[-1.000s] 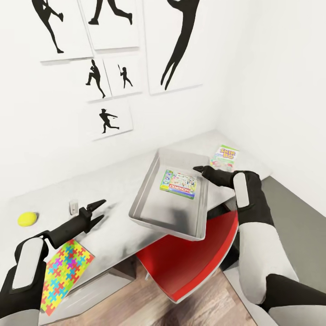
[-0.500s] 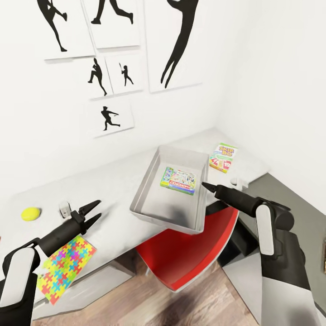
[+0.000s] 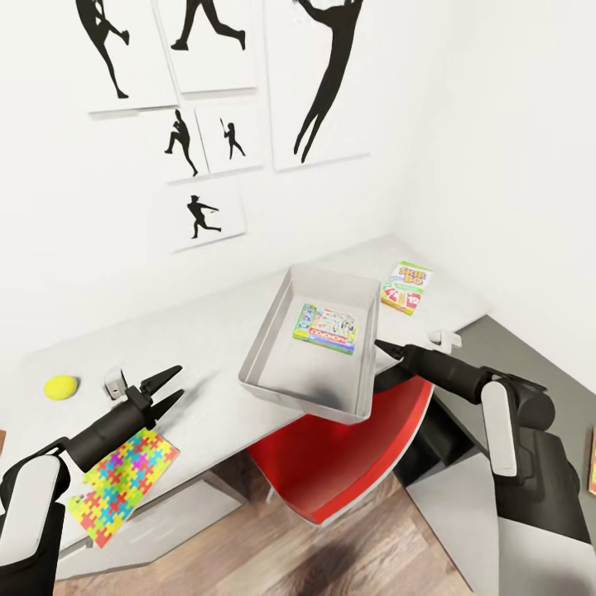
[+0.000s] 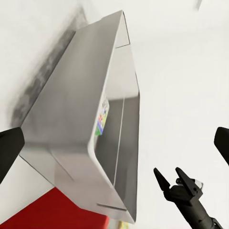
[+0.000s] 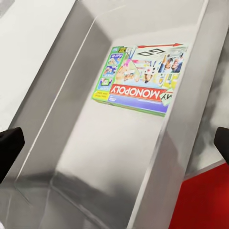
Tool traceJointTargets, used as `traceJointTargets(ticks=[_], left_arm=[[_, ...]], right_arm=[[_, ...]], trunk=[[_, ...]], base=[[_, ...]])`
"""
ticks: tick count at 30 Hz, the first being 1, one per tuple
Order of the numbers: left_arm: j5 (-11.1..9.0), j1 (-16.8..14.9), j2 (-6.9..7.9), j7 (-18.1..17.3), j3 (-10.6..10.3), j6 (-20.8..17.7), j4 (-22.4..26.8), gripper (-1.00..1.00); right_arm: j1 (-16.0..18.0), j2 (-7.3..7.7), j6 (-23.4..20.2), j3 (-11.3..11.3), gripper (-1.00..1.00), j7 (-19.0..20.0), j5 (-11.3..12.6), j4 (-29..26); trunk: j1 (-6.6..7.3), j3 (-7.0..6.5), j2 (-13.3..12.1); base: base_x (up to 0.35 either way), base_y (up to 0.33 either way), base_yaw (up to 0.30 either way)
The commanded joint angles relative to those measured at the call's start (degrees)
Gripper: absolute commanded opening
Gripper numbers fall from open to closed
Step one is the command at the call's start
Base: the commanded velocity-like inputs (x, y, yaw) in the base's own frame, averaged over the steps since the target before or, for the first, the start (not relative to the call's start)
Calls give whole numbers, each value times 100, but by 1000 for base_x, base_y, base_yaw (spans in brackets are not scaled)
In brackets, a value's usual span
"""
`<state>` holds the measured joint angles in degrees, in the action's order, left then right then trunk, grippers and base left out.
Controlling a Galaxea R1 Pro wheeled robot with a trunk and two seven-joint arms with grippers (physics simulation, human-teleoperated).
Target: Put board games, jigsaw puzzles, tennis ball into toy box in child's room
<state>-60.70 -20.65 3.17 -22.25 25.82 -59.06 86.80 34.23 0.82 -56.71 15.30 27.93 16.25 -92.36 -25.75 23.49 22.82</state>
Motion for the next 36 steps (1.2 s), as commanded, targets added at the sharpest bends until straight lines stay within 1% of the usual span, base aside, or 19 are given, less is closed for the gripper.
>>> traceJointTargets(ticks=[1, 24, 36], left_arm=[[41, -4, -1, -44, 10, -27, 0, 100], [38, -7, -1, -53, -38, -27, 5, 100], [33, -7, -4, -59, -46, -27, 65, 100]], right_arm=[[4, 2, -26, 5, 100, 53, -35, -4], [-163, 61, -37, 28, 100, 71, -42, -6], [-181, 74, -69, 33, 100, 72, -41, -7]], trunk=[[-3, 1, 9], [-3, -199, 9], [-3, -236, 9]], base=[[-7, 0, 0], [-1, 0, 0], [0, 0, -26]])
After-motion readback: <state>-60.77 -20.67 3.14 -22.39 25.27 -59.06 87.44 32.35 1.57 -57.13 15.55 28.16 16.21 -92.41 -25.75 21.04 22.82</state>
